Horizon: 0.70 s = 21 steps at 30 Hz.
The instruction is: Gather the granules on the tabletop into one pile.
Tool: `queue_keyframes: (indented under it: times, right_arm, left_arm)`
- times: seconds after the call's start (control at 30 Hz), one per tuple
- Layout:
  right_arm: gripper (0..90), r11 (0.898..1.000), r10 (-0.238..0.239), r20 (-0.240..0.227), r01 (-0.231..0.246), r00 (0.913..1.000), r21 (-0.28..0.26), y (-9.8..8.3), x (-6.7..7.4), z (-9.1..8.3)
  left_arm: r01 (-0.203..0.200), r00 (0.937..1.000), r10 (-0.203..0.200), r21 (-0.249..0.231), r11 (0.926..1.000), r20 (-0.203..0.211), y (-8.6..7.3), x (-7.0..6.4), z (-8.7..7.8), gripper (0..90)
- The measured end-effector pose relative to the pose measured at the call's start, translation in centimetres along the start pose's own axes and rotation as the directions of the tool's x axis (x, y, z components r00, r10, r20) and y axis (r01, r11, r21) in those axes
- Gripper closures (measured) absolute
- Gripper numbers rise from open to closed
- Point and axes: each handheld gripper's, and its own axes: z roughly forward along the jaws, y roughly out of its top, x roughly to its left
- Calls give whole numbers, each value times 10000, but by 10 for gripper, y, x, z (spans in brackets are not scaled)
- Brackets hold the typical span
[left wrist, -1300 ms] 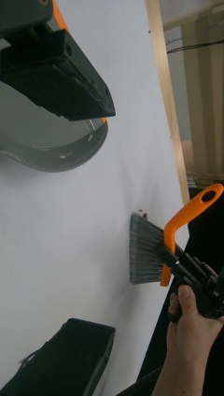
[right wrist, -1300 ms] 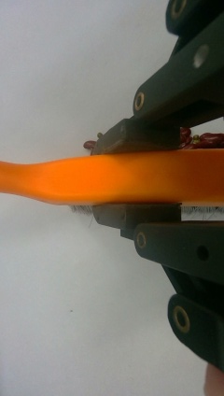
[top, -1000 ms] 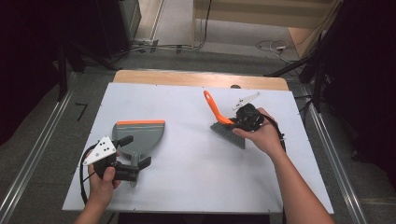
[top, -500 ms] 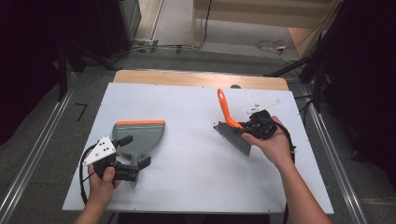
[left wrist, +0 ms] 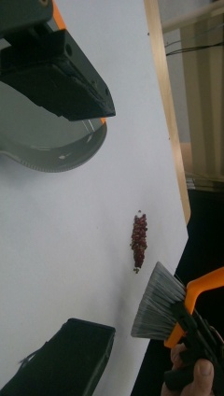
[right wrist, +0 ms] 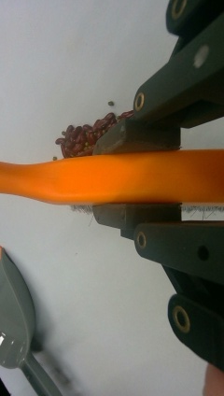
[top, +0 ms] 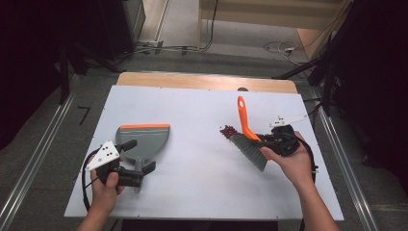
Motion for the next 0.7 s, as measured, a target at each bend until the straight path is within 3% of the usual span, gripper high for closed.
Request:
queue_keyframes:
  times: [0.37, 0.7]
  right_arm:
    - [683, 9982, 523, 38, -522, 9986, -309, -26, 2, -22]
    - [683, 9933, 985, -113, -990, 9951, -600, -51, -4, -36]
  left_arm:
    - [-25, 10000, 25, -33, 10000, -9, 1, 0, -1, 0]
    - [-33, 10000, 33, -61, 10000, 31, 1, -2, -2, 0]
